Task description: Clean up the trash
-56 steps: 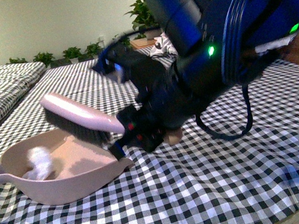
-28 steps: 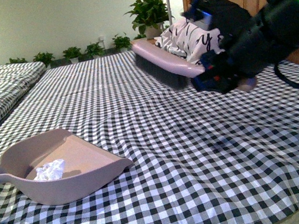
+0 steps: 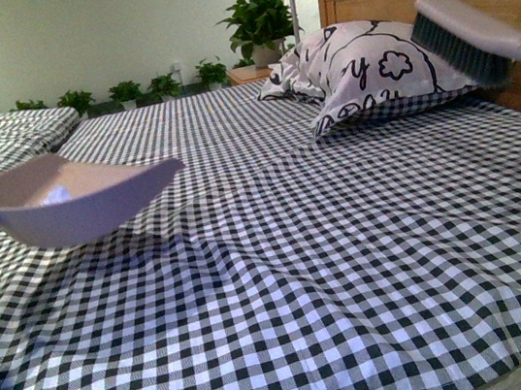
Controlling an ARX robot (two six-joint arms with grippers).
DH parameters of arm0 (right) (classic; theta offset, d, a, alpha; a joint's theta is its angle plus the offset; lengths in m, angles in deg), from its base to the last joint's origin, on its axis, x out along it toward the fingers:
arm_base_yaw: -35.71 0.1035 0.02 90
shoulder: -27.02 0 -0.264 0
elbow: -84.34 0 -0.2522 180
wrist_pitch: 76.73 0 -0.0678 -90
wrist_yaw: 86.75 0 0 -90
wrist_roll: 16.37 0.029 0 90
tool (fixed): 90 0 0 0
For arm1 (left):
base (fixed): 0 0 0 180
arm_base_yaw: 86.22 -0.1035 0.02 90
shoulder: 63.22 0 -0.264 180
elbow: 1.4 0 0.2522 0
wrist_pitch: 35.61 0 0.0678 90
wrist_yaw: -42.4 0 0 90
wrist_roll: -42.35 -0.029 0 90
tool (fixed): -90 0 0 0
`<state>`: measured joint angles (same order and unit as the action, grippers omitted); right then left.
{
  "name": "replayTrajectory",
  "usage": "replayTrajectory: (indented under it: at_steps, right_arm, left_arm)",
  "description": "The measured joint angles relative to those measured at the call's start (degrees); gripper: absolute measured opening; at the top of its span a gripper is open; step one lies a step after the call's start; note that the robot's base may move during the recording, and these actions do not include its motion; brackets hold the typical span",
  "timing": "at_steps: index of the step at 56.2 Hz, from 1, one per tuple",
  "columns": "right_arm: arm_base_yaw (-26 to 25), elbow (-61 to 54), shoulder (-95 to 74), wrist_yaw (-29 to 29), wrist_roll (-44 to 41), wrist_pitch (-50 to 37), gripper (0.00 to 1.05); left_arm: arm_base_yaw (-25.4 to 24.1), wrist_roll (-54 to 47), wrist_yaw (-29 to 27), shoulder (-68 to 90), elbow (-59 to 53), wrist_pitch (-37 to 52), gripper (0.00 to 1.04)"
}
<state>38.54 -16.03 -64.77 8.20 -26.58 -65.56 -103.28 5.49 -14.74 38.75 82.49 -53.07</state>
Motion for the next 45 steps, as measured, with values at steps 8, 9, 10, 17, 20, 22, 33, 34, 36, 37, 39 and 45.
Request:
replayTrajectory:
  at_steps: [8, 9, 10, 17, 20, 22, 33, 34, 36, 37, 39, 45]
  right_arm:
    - [-3.8, -3.3, 7.5, 0.6, 3.4, 0.1, 0.20]
    - [-4.2, -3.8, 8.4, 0.7, 3.7, 0.1, 0.20]
    - [-4.5, -4.3, 9.4, 0.7, 4.0, 0.1, 0.20]
    - [-7.3, -7.4, 16.7, 5.5, 6.4, 0.9, 0.20]
    - [-8.9, -8.6, 21.4, 11.6, 7.2, 3.3, 0.20]
    - [-9.7, -9.4, 24.2, 15.4, 7.1, 4.5, 0.20]
    - [-13.4, -11.0, 35.6, 28.5, 6.4, 9.1, 0.20]
    - [-14.0, -11.0, 36.8, 29.4, 6.5, 9.4, 0.20]
    - [-14.9, -11.0, 38.4, 31.3, 6.8, 9.8, 0.20]
    - [-15.6, -11.0, 39.4, 32.3, 7.1, 10.0, 0.20]
    - [-16.5, -11.0, 40.8, 33.8, 7.4, 10.4, 0.20]
    - [-19.6, -11.2, 44.4, 38.5, 8.2, 11.9, 0.20]
  left_arm:
    - [0.9, 10.4, -13.0, -5.7, -3.2, 11.7, 0.27]
    - [0.9, 11.1, -14.4, -6.2, -3.6, 12.3, 0.27]
    - [1.1, 13.2, -16.3, -7.0, -4.3, 13.1, 0.27]
    - [1.4, 21.7, -22.5, -12.3, -8.2, 14.4, 0.27]
    - [1.5, 26.2, -24.2, -16.4, -10.5, 14.5, 0.27]
    - [1.6, 28.1, -24.5, -19.3, -11.8, 14.2, 0.27]
    - [3.1, 33.2, -25.5, -31.5, -16.1, 10.2, 0.27]
    - [3.2, 33.4, -25.6, -32.8, -16.7, 9.7, 0.27]
    - [3.5, 33.9, -25.5, -34.8, -17.6, 9.0, 0.27]
    - [3.6, 34.2, -25.2, -36.0, -18.1, 8.5, 0.27]
    - [3.8, 34.7, -24.9, -37.9, -19.0, 7.6, 0.27]
    - [3.9, 35.5, -23.4, -43.6, -21.4, 5.0, 0.27]
